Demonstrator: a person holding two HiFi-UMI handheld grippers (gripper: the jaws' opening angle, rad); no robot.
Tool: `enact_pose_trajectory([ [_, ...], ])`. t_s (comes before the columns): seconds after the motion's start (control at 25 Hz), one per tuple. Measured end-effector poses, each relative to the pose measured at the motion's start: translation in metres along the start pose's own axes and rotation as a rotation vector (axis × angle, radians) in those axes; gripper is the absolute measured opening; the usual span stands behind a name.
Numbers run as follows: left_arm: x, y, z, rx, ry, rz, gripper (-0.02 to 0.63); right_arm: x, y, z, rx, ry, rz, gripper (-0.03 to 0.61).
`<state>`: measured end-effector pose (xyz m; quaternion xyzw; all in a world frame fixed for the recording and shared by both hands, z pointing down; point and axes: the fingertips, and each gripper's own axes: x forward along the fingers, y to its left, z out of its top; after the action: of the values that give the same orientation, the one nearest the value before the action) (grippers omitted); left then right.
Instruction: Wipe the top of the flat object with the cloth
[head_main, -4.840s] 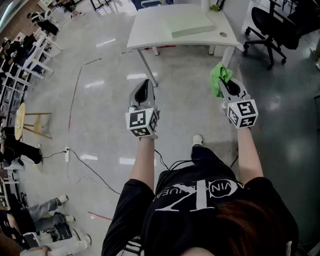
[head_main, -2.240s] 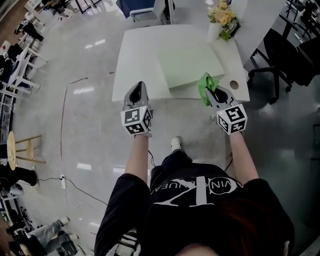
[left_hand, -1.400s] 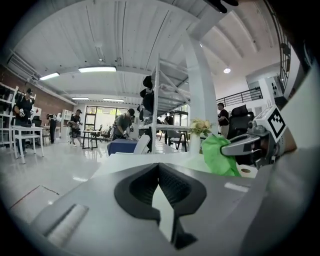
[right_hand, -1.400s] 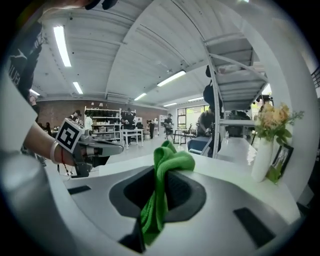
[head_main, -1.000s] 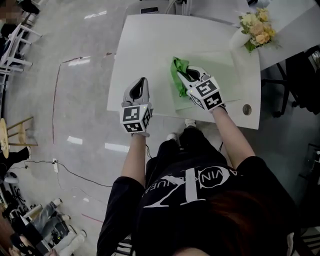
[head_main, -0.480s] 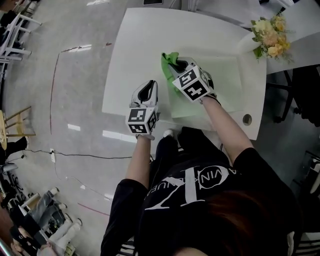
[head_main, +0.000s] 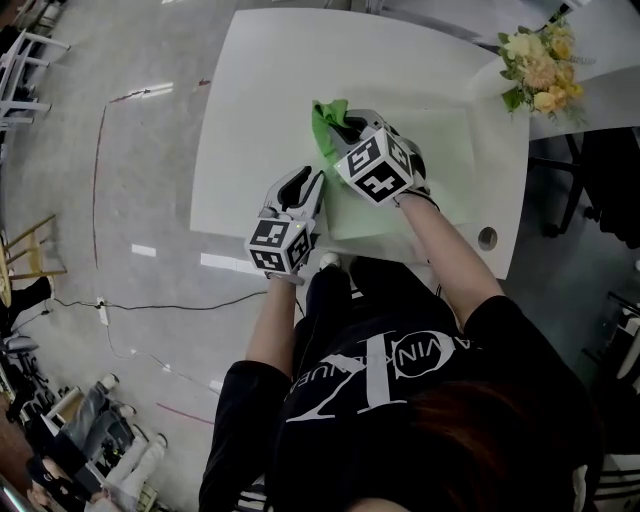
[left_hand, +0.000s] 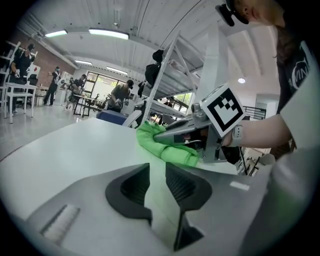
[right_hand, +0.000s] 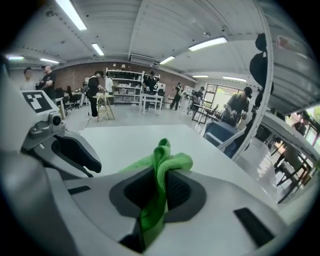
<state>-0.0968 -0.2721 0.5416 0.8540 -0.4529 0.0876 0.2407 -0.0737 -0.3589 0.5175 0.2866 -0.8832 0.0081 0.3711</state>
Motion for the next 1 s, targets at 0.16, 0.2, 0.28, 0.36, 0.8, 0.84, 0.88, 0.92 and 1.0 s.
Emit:
enact_pose_trajectory([
  [0.16, 0.001, -0.003, 0.0, 0.017, 0.011, -0.008, 0.087, -0.018, -0.024, -0.024, 0.046, 0.022, -0.053, 0.035],
  [0.2, 0.001, -0.003, 0.001, 0.014, 0.011, -0.008, 0.087, -0.023, -0.032, -0.031, 0.056, 0.026, -0.068, 0.035],
  [0.28, 0.001, -0.002, 0.001, 0.006, 0.008, -0.006, 0.087, -0.035, -0.048, -0.047, 0.077, 0.036, -0.1, 0.035],
  [0.36, 0.002, -0.003, 0.0, 0.002, 0.007, -0.004, 0.087, -0.05, -0.065, -0.066, 0.103, 0.051, -0.136, 0.035],
  [0.8, 0.003, -0.005, 0.002, 0.01, 0.017, -0.01, 0.087, -0.132, -0.155, -0.171, 0.308, 0.163, -0.363, 0.035],
  [0.84, 0.002, -0.005, 0.002, 0.01, 0.018, -0.01, 0.087, -0.137, -0.159, -0.177, 0.328, 0.167, -0.378, 0.035],
  [0.88, 0.002, -0.005, 0.002, 0.01, 0.018, -0.01, 0.087, -0.141, -0.163, -0.181, 0.344, 0.17, -0.39, 0.035],
  [0.92, 0.001, -0.005, 0.002, 0.01, 0.017, -0.01, 0.086, -0.144, -0.165, -0.185, 0.36, 0.172, -0.401, 0.035],
  [1.0, 0.001, -0.005, 0.002, 0.009, 0.015, -0.01, 0.087, -0.146, -0.168, -0.189, 0.39, 0.167, -0.411, 0.035],
])
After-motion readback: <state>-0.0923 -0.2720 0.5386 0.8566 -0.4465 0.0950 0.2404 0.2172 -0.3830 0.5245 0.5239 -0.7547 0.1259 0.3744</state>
